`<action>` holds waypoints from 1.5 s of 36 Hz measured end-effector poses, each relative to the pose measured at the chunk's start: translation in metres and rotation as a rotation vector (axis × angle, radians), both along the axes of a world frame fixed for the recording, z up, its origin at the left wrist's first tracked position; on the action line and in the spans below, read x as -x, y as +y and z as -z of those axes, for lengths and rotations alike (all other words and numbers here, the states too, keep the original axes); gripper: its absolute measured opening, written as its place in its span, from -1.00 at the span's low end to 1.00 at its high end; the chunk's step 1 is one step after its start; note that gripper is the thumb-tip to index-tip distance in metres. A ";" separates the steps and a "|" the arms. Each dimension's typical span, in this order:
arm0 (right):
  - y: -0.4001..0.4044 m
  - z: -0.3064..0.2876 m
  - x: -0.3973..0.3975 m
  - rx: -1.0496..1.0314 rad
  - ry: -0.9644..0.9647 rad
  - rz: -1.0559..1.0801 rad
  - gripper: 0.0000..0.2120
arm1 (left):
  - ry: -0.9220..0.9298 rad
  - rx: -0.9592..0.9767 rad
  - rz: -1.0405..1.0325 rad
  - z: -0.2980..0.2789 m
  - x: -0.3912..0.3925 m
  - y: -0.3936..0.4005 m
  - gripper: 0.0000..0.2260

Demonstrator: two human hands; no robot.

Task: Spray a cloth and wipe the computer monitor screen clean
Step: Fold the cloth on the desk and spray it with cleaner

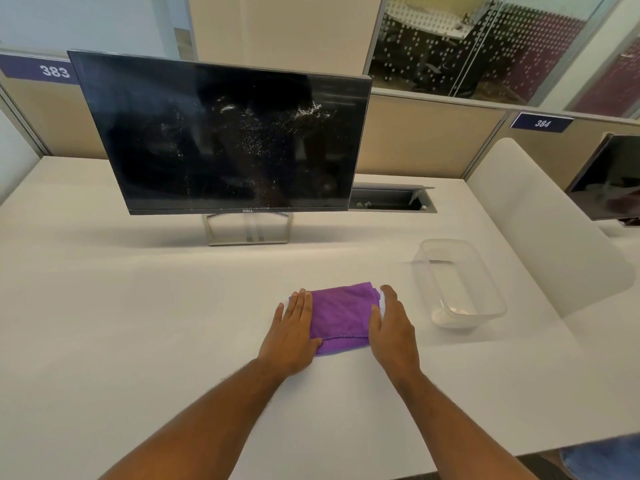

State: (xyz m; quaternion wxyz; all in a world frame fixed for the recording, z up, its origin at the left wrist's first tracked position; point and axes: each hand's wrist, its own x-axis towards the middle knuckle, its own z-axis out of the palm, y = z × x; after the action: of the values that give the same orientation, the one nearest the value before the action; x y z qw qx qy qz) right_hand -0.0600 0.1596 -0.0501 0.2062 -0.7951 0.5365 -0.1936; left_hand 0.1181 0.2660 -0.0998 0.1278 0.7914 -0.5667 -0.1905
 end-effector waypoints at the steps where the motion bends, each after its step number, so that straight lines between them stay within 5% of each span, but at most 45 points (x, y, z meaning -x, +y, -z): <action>1: 0.001 -0.001 -0.002 0.003 -0.011 0.002 -0.54 | 0.001 0.003 0.001 0.001 -0.001 0.000 -0.16; 12: 0.030 0.000 -0.023 -0.007 -0.058 -0.171 -0.54 | 0.011 0.012 -0.018 -0.002 -0.002 0.001 -0.09; 17: 0.036 0.009 -0.017 -0.047 0.072 -0.286 -0.54 | 0.013 0.001 -0.011 -0.005 -0.003 0.001 -0.08; 37: 0.007 -0.008 0.015 0.025 0.074 0.003 -0.57 | 0.041 0.001 0.017 -0.005 0.000 0.002 -0.13; 46: -0.001 0.007 0.028 0.029 -0.168 0.137 -0.54 | 0.040 -0.032 0.014 -0.011 -0.001 -0.002 -0.16; 54: -0.030 0.006 0.043 0.077 -0.392 0.390 -0.86 | 0.048 -0.060 0.002 -0.013 -0.001 -0.007 -0.20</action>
State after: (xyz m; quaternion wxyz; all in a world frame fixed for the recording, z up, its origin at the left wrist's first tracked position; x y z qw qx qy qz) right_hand -0.1035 0.1291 -0.0561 0.2344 -0.6316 0.6214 -0.3999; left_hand 0.1193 0.2586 -0.0866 0.1172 0.7895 -0.5583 -0.2264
